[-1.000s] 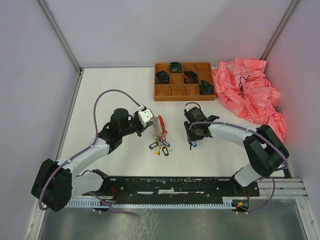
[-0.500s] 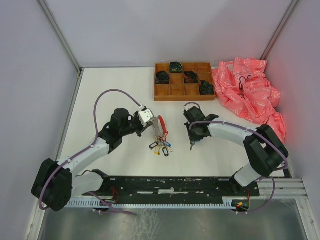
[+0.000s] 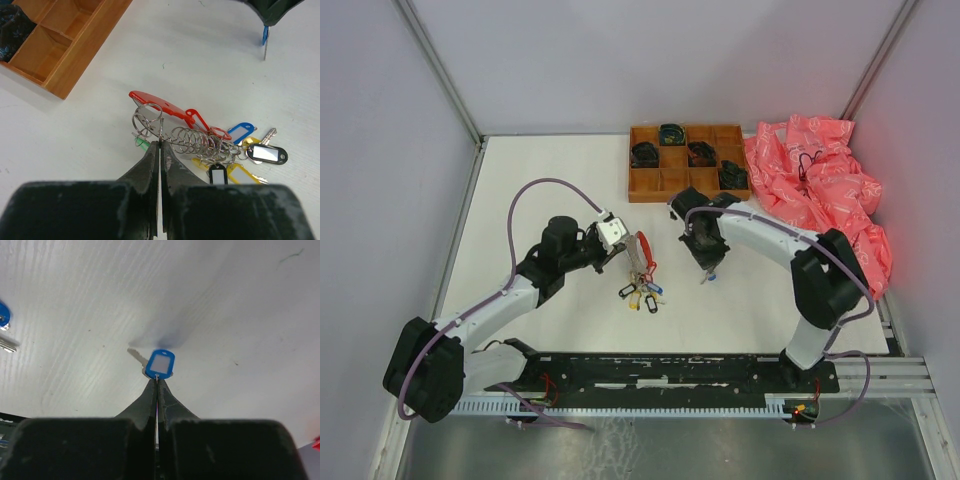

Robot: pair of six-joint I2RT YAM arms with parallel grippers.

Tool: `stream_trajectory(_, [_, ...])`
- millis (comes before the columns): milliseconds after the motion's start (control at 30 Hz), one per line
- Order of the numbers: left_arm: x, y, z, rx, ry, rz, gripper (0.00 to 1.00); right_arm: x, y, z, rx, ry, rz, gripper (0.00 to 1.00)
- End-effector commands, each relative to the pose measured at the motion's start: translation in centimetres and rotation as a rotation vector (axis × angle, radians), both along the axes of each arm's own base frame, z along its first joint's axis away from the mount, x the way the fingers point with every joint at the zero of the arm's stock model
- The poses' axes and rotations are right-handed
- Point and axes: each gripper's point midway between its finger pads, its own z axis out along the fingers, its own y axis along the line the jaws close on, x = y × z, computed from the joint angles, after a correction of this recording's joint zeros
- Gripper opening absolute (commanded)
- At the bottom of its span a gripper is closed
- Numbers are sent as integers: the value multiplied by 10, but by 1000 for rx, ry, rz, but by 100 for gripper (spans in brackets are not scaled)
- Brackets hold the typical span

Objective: Put the keys on the keyring

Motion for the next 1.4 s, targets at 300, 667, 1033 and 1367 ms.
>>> stream_trajectory(300, [5,-8,31,-46,-73,-36,3,42,42,-27,-59,119,173,13])
stream_trajectory(667, [5,-8,31,-44,-72,-32,3,52,64,-1,132,-62,178,33])
stream_trajectory(1033, [5,-9,32,-48,-70,-34,3,46,57,4,373,-335,24,37])
stream_trajectory(1367, [4,-8,32,-56,-78,-29,3,50,49,-10,451,-480,-78,33])
